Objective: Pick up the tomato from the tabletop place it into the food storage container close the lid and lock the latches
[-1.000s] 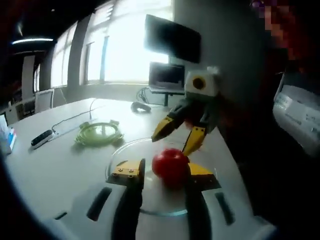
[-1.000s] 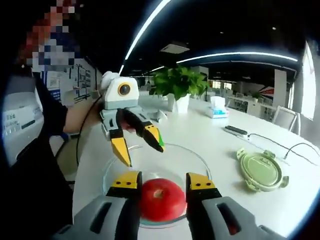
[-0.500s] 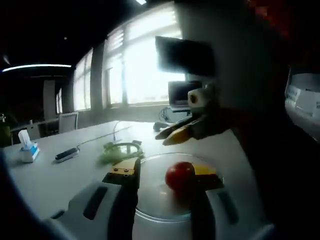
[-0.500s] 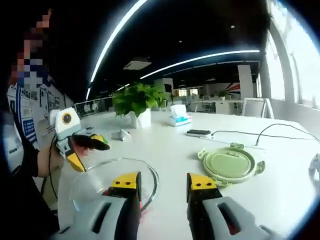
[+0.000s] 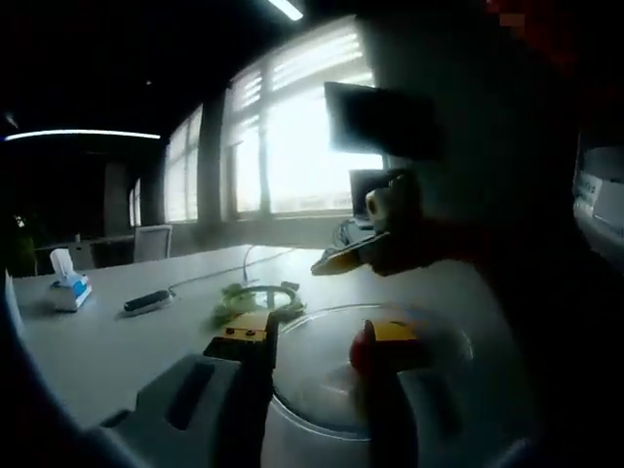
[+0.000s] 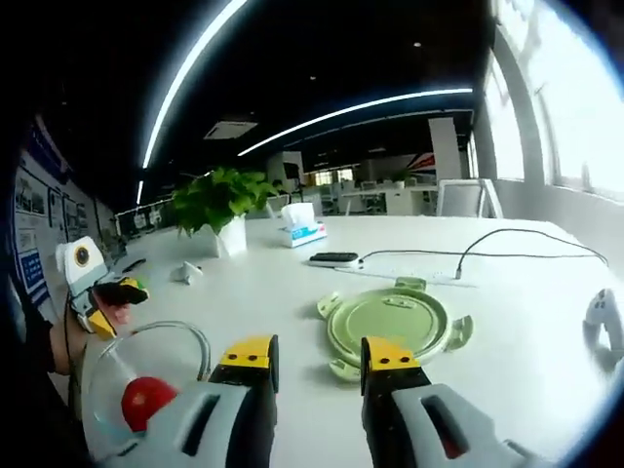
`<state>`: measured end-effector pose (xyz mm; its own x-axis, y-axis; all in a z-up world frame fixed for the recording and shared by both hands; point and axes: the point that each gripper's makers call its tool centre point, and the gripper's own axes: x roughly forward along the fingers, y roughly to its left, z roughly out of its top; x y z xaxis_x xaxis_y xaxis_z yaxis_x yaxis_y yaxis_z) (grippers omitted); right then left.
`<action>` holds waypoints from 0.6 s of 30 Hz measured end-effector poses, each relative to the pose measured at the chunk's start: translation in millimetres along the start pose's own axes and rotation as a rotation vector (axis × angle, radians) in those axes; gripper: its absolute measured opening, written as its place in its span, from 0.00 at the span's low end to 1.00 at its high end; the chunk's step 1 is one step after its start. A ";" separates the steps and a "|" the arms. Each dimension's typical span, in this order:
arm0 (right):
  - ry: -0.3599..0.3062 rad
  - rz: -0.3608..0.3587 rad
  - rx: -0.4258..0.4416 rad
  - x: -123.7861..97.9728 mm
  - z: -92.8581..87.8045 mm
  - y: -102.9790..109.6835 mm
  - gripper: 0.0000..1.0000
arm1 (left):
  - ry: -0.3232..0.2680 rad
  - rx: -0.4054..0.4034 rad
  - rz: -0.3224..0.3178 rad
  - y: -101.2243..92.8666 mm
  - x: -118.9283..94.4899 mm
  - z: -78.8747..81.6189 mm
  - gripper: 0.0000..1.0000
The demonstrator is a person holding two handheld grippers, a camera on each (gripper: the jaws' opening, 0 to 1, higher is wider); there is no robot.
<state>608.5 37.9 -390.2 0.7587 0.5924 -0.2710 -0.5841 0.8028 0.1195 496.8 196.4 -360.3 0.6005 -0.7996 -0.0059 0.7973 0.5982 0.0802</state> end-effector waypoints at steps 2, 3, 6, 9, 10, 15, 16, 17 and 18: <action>0.010 -0.039 0.015 5.9 -0.3 -22.1 0.28 | -0.002 0.008 0.003 2.9 1.2 -0.1 0.30; 0.005 -0.060 0.024 9.3 0.3 -32.8 0.28 | -0.007 0.006 0.006 5.0 1.8 0.0 0.30; 0.018 -0.109 0.056 18.2 -2.8 -55.4 0.29 | -0.013 -0.005 0.015 10.7 4.5 -3.2 0.30; 0.026 -0.152 0.134 25.6 -4.4 -80.1 0.29 | 0.004 -0.019 0.023 14.5 6.0 -10.4 0.30; 0.028 -0.163 0.172 27.9 -4.2 -89.1 0.29 | 0.005 -0.016 0.024 14.6 6.0 -11.4 0.30; 0.048 -0.210 0.278 39.3 -8.6 -125.9 0.29 | 0.026 -0.039 0.035 17.8 5.1 -21.0 0.29; 0.052 -0.215 0.294 41.3 -9.9 -131.8 0.29 | 0.026 -0.035 0.033 16.7 4.7 -20.9 0.29; 0.056 -0.224 0.315 43.1 -11.9 -137.7 0.29 | 0.025 -0.032 0.033 16.4 4.7 -20.6 0.29; 0.069 -0.231 0.324 44.7 -14.7 -143.2 0.29 | 0.025 -0.035 0.029 15.8 5.0 -20.9 0.29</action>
<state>721.8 -51.6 -433.5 0.8320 0.3965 -0.3880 -0.2708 0.9007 0.3397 513.6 202.9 -379.9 0.6247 -0.7803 -0.0294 0.7807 0.6233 0.0458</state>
